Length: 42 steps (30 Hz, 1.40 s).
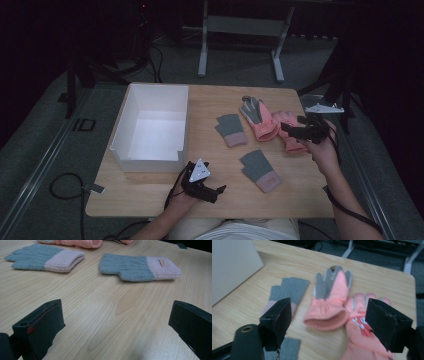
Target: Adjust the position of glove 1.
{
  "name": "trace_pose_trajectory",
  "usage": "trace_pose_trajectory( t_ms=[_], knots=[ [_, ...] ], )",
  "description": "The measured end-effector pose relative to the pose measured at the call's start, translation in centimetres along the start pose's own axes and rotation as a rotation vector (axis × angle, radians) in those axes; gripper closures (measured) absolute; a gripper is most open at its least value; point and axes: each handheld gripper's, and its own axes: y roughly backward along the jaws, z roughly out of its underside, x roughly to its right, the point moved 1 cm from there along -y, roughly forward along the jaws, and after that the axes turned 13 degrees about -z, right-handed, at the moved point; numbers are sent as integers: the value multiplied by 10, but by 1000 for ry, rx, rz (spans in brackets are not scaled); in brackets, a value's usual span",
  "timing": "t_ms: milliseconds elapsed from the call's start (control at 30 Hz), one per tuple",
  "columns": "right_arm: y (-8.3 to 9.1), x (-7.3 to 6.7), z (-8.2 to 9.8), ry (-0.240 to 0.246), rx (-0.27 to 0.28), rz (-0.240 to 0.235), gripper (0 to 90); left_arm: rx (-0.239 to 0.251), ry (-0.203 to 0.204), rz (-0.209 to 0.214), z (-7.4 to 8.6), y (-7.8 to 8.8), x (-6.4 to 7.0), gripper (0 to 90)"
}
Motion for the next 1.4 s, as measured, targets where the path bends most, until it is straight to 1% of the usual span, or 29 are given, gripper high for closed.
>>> trace_pose_trajectory(
  t_ms=[33,233,300,333,367,400,433,467,567,733,833,900,1000,1100,1267,1400],
  knots=[
    [-3,-3,-4,12,2,-4,244,2,-2,0,0,0,0,0],
    [-21,-18,-21,45,1,-69,305,1,-6,-2,0,0,0,0],
    [-29,-25,-24,72,-14,-96,316,2,-7,-1,0,0,0,0],
    [-34,-29,-26,86,-18,-105,338,2,-7,0,0,0,0,0],
    [-38,-32,-27,100,-26,-124,344,2,-6,1,0,0,0,0],
    [-44,-35,-28,113,-36,-141,352,3,-7,1,0,0,0,0],
    [-49,-38,-29,124,-44,-147,378,3,-7,1,0,0,0,0],
    [-55,-41,-30,137,-53,-163,380,3,-6,2,0,0,0,0],
    [-73,-47,-30,158,-89,-188,425,4,-4,3,0,0,0,0],
    [-102,-52,-28,176,-131,-196,482,4,-5,7,0,0,0,0],
    [-118,-54,-24,174,-143,-213,514,6,-9,5,0,0,1,0],
    [-129,-54,-20,181,-160,-231,526,4,-14,5,0,1,1,0],
    [-145,-54,-17,184,-185,-236,547,4,-10,6,0,0,1,0],
    [-161,-50,-15,183,-211,-230,564,4,-11,7,0,1,0,0],
    [-186,-43,-10,184,-271,-197,570,5,-9,11,0,1,0,0],
    [-201,-39,-8,197,-308,-191,571,5,-11,11,0,1,1,0]
  ],
)
